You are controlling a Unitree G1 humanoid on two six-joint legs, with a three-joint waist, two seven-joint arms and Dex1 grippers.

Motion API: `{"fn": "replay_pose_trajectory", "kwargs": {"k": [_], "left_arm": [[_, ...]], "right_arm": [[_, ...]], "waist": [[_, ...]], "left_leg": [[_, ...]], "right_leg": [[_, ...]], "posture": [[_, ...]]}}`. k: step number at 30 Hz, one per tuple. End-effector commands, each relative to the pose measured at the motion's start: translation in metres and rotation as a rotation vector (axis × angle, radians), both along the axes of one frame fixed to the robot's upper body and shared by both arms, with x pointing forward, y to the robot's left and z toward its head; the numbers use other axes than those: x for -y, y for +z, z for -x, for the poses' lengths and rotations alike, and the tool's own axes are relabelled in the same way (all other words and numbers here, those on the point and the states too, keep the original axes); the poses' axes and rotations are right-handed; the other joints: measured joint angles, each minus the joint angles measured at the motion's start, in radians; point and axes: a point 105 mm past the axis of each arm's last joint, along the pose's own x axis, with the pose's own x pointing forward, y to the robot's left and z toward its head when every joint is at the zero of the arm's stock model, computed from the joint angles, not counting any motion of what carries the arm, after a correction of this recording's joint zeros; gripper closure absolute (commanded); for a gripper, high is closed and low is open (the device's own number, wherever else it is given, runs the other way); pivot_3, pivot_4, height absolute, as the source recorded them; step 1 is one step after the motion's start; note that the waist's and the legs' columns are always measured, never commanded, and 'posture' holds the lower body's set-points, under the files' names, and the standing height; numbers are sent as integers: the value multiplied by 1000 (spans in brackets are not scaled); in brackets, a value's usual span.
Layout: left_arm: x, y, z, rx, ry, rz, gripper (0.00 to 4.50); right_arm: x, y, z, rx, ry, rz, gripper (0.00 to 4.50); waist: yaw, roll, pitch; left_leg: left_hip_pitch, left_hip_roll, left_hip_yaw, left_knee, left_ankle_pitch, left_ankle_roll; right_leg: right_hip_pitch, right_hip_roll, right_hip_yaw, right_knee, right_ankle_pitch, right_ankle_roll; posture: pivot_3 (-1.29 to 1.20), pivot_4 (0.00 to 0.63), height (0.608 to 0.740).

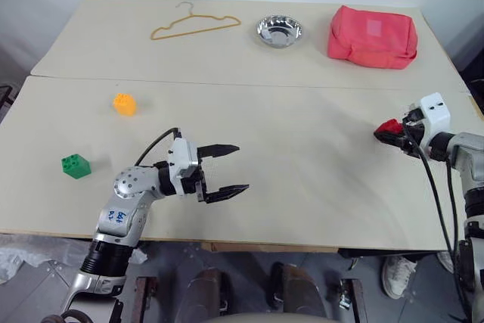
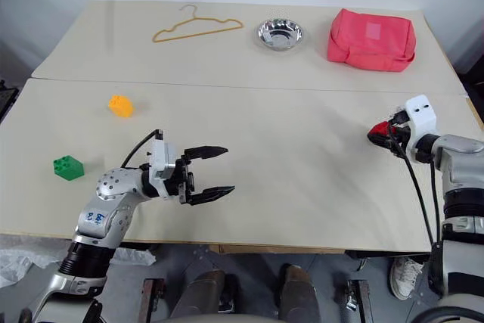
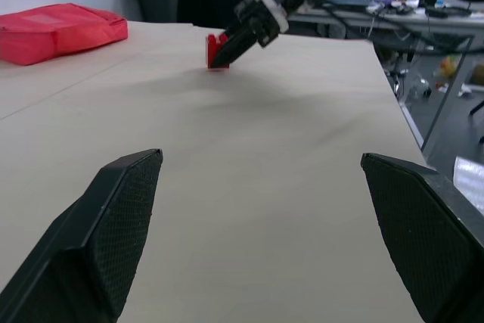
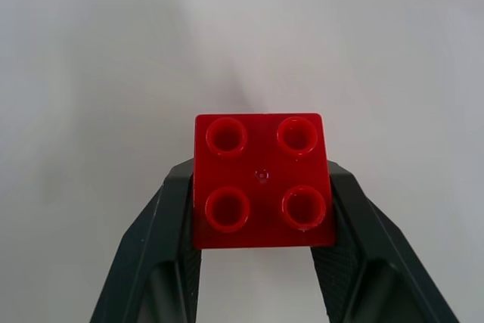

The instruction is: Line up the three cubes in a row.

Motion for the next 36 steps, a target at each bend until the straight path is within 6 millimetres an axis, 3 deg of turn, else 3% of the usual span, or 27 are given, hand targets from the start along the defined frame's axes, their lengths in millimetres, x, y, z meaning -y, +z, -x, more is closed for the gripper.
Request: {"fn": "replay_pose_trajectory", "kwargs": {"k": [1,3,6,11,17,23,27,30,32,36], "left_arm": [[-14,-3,-2,-8,50,23,0],[-21,-10,-3,-33,70,19,0],[-28,-20,-3,-61,79,-7,0],[-34,-25,0,-78,106,-5,0],[-35,-25,8,-82,125,-1,0],[-38,-22,12,-68,144,-9,0],[-45,-22,16,-92,167,0,0],[-51,-21,15,-96,200,10,0],[-65,-18,13,-85,279,26,0],[-104,-15,12,-57,529,109,0]], "right_arm": [[-68,26,17,66,460,127,2982],[-105,29,27,51,663,133,2982],[-142,26,26,10,795,128,2982],[-175,5,13,-74,897,190,2982],[-192,-13,-2,-128,891,189,2982],[-194,-23,-9,-119,877,204,2982],[-203,-16,-9,-35,893,133,1706],[-198,-7,-6,9,918,117,685],[-187,2,1,59,951,95,9],[-166,14,21,177,1010,-17,9]], "waist": [[-7,0,0],[-16,0,0],[-23,0,0],[-13,0,0],[-12,0,0],[-27,0,0],[-30,0,0],[-28,0,0],[-26,0,0],[-26,0,0]], "left_leg": [[1,1,1,0,0,0],[1,2,1,-1,0,-1],[1,3,1,0,0,-2],[0,1,-2,1,0,-2],[0,0,-3,1,0,-2],[1,1,-3,1,0,-2],[1,1,-2,1,1,-2],[1,2,-3,1,1,-2],[1,1,-3,1,1,-2],[1,1,-4,0,0,-2]], "right_leg": [[0,0,1,0,0,0],[0,2,1,0,0,0],[0,2,0,1,0,0],[1,0,-1,1,0,0],[1,0,-1,1,0,0],[1,0,-1,2,0,0],[1,0,-1,2,0,-1],[1,1,-1,2,0,-1],[1,0,-1,2,0,-1],[1,0,-1,1,0,-1]], "posture": [[0,150,740],[0,150,740],[0,150,740],[0,150,740],[0,150,740],[0,150,740],[0,150,740],[0,150,740],[0,150,740],[0,150,740]]}}
